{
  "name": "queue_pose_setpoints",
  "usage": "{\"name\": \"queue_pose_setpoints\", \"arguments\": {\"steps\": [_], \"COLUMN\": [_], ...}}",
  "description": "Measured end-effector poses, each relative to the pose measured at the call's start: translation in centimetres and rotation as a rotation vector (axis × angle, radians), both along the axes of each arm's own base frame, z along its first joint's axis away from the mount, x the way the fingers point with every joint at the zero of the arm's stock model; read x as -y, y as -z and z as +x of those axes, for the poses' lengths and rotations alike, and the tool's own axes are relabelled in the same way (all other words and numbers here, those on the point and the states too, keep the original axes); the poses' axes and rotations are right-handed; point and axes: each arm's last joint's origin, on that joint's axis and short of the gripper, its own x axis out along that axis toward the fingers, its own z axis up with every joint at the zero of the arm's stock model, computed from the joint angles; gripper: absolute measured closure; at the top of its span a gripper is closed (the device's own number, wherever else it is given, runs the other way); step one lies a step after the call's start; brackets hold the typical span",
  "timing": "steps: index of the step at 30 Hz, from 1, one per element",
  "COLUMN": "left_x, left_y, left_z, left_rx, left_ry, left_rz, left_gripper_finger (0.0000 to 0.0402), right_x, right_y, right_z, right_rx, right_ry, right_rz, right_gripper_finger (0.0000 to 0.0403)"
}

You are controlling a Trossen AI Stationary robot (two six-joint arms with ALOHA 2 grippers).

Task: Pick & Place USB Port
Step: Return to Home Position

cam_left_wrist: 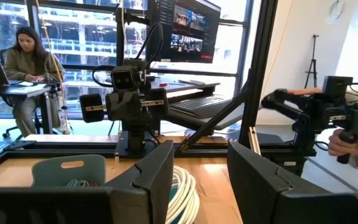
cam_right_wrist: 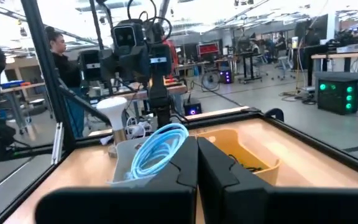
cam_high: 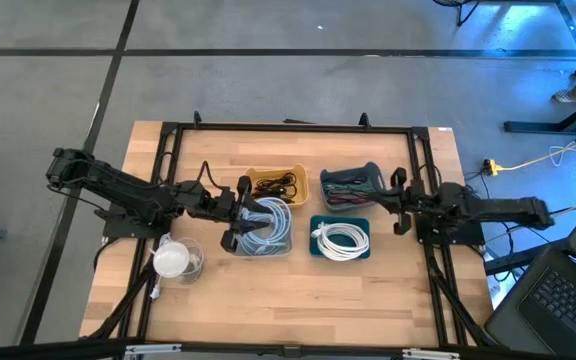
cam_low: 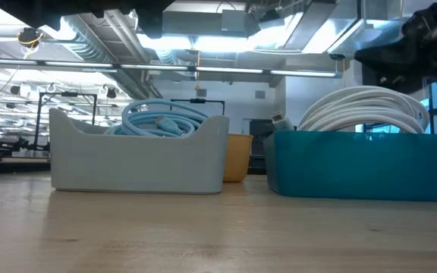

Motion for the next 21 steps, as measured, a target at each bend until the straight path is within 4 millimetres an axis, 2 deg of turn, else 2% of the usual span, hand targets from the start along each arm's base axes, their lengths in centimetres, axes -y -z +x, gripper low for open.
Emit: {"name": "queue_pose_setpoints", "arguments": {"steps": [8,15,17,21], "left_x": [0.00,0.00,0.00,0.00], "left_y": [-0.01,0.00,-0.01,-0.02], "left_z": [0.01,0.01,0.01,0.01], "left_rx": [0.000,-0.002,-0.001,0.000], "left_ry": [-0.001,0.000,-0.001,-0.001], "left_rz": [0.000,0.000,0.000,0.000], "left_gripper_finger": [0.0260,0.0260,0.0260,0.0260], "right_x": [0.20,0.25,0.28,0.76], "right_y": [1.03,0.95,0.93,0.74], "right_z": [-0.25,-0.23,-0.24,-0.34], "right_rx": [-0.098,-0.107,-0.103,-0.071], "right_ry": [0.024,0.051,0.063,0.221], "right_rz": [-0.008,-0.159,-0.132,-0.004], "right_gripper_finger": [0.0392,0.0381,0.0381,0.0380]}}
